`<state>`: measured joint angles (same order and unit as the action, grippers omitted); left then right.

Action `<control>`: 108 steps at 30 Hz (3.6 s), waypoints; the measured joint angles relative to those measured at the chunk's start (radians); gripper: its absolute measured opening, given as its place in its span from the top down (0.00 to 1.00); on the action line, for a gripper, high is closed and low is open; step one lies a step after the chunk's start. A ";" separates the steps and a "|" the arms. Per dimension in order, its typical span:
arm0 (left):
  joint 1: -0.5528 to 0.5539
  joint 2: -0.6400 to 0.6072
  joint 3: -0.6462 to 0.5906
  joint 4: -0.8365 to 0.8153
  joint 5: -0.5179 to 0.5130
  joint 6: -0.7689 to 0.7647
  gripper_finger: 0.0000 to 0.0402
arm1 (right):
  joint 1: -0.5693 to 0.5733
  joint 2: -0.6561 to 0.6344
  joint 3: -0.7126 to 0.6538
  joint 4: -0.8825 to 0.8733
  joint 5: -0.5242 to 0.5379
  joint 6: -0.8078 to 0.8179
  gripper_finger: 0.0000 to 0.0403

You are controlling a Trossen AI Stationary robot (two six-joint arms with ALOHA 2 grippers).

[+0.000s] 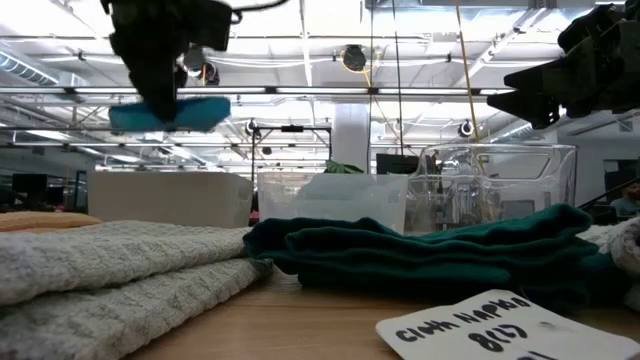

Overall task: Pick & Place Kitchen Items
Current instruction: Put the blue sponge into the gray bin

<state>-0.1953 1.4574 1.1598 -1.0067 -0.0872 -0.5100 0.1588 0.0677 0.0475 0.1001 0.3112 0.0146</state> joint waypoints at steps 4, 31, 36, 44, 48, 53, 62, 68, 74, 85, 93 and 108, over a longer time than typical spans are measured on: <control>0.040 -0.007 0.069 -0.105 -0.064 0.144 0.58 | 0.000 0.000 0.000 0.000 0.000 0.000 0.31; 0.491 -0.007 -0.247 0.188 0.058 0.744 0.58 | 0.000 0.000 0.000 0.000 0.000 0.000 0.31; 0.496 -0.007 -0.313 0.260 0.053 0.839 0.58 | 0.000 0.000 0.000 0.000 0.000 0.000 0.31; 0.494 -0.007 -0.319 0.296 0.052 0.821 0.58 | 0.000 0.000 0.000 0.000 0.000 0.000 0.31; 0.492 -0.007 -0.319 0.303 0.019 0.820 0.58 | 0.000 0.000 0.000 0.000 0.000 0.000 0.31; 0.487 -0.007 -0.319 0.304 -0.070 0.767 0.50 | 0.000 0.000 0.000 0.000 0.000 0.000 0.31; 0.487 -0.007 -0.319 0.305 -0.018 0.770 0.30 | 0.000 0.000 0.000 0.000 0.000 0.000 0.31; 0.487 -0.007 -0.319 0.301 -0.029 0.772 0.27 | 0.000 0.000 0.000 0.000 0.000 0.000 0.31; 0.487 -0.007 -0.268 0.296 -0.131 0.739 0.28 | 0.000 0.000 0.000 0.000 0.000 0.000 0.31; 0.520 -0.157 -0.140 0.201 0.014 0.633 0.27 | 0.000 0.000 0.000 0.000 0.000 0.000 0.31; 0.552 -0.547 -0.325 0.450 0.063 0.594 0.27 | 0.000 0.000 0.000 0.000 0.000 0.000 0.31; 0.506 -1.078 -0.773 0.807 0.053 0.485 0.27 | 0.000 0.000 0.000 0.000 0.000 0.000 0.31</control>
<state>0.3107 0.3789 0.3867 -0.1995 -0.0338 -0.0254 0.1585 0.0675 0.0477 0.1005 0.3115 0.0147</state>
